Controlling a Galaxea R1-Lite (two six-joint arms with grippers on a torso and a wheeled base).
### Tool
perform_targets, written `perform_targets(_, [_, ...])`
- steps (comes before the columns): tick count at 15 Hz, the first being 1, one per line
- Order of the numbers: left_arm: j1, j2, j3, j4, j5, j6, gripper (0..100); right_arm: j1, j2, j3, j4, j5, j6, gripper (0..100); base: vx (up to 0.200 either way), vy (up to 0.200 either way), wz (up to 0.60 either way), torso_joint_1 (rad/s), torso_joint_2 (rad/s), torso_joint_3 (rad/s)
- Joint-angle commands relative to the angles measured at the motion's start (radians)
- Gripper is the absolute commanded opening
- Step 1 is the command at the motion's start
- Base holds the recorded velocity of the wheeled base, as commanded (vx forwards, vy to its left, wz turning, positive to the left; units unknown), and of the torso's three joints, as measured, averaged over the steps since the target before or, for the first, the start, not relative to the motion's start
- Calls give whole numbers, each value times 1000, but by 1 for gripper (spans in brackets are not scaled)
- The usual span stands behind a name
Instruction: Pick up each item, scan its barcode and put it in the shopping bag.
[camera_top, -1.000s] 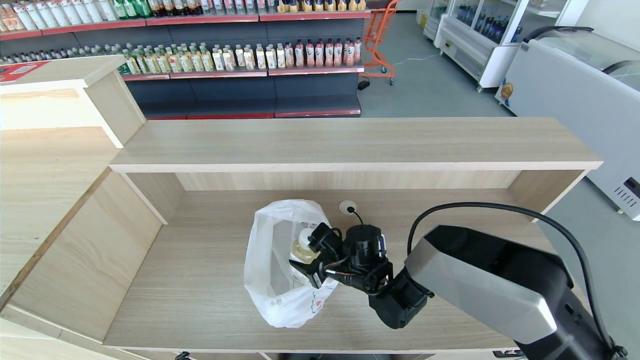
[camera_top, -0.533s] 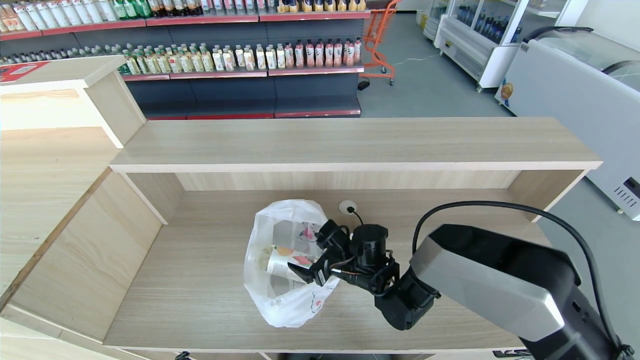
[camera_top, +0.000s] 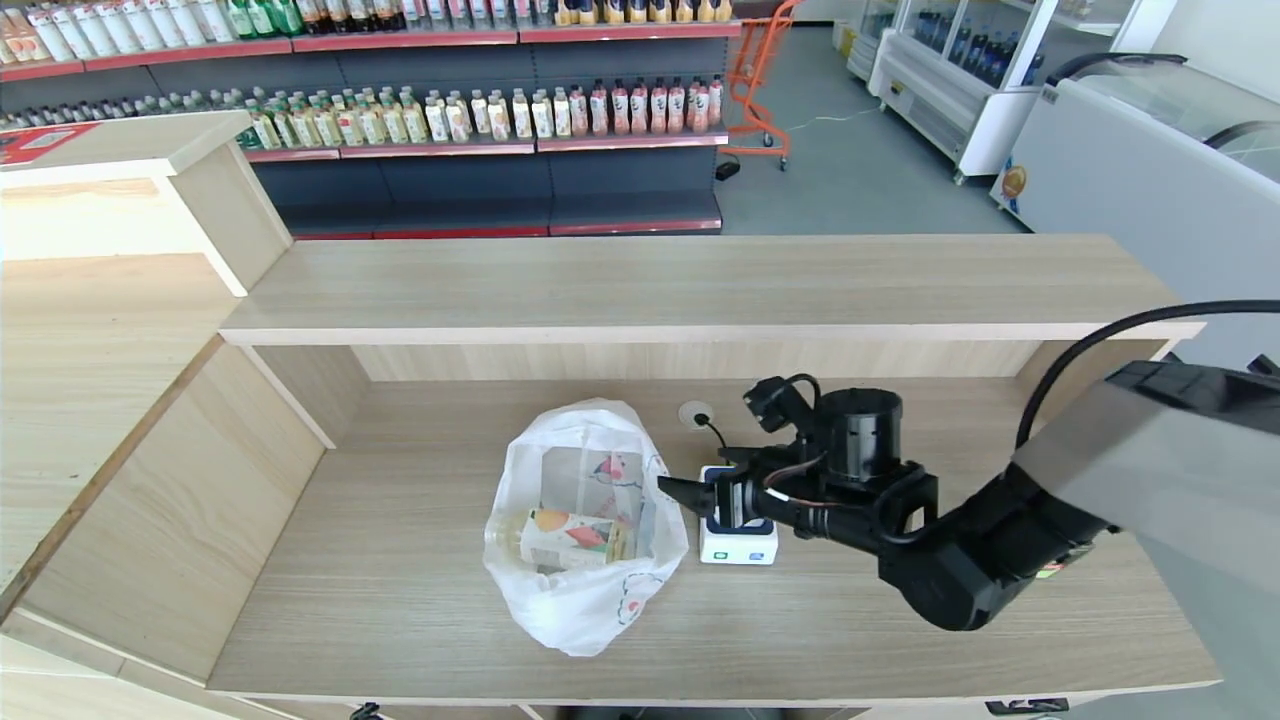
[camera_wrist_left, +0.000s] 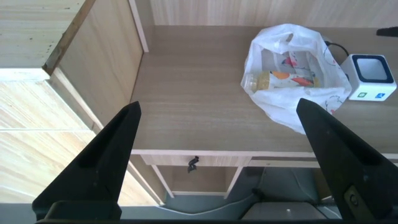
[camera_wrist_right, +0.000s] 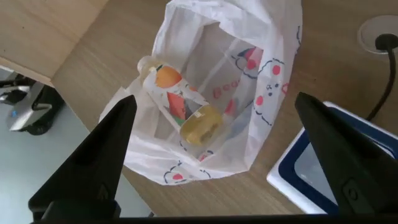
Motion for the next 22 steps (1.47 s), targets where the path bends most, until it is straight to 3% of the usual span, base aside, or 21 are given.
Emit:
perform_targets(1, [0, 0, 0, 0, 0, 0, 100, -111, -256, 168, 32, 4, 29, 100, 0, 0, 0, 0, 0, 0])
perform_targets(3, [0, 0, 0, 0, 0, 0, 100, -202, -433, 262, 152, -1, 27, 100, 0, 0, 0, 0, 0, 0])
perform_targets(6, [0, 0, 0, 0, 0, 0, 100, -393, -739, 332, 551, -30, -19, 100, 0, 0, 0, 0, 0, 0])
perform_targets(7, [0, 0, 0, 0, 0, 0, 100, -510, -777, 340, 649, -90, -122, 100, 0, 0, 0, 0, 0, 0])
perform_targets(8, [0, 0, 0, 0, 0, 0, 100, -567, -792, 364, 649, -139, -175, 100, 0, 0, 0, 0, 0, 0])
perform_targets(14, [0, 0, 0, 0, 0, 0, 100, -585, -1038, 567, 643, -131, -177, 100, 0, 0, 0, 0, 0, 0])
perform_targets(19, [0, 0, 0, 0, 0, 0, 100, -588, -1061, 573, 641, -130, -172, 100, 0, -160, 0, 2, 1, 6])
perform_targets(22, [0, 0, 0, 0, 2, 0, 100, -570, -1101, 602, 647, -117, -33, 100, 0, -200, 0, 7, 5, 7])
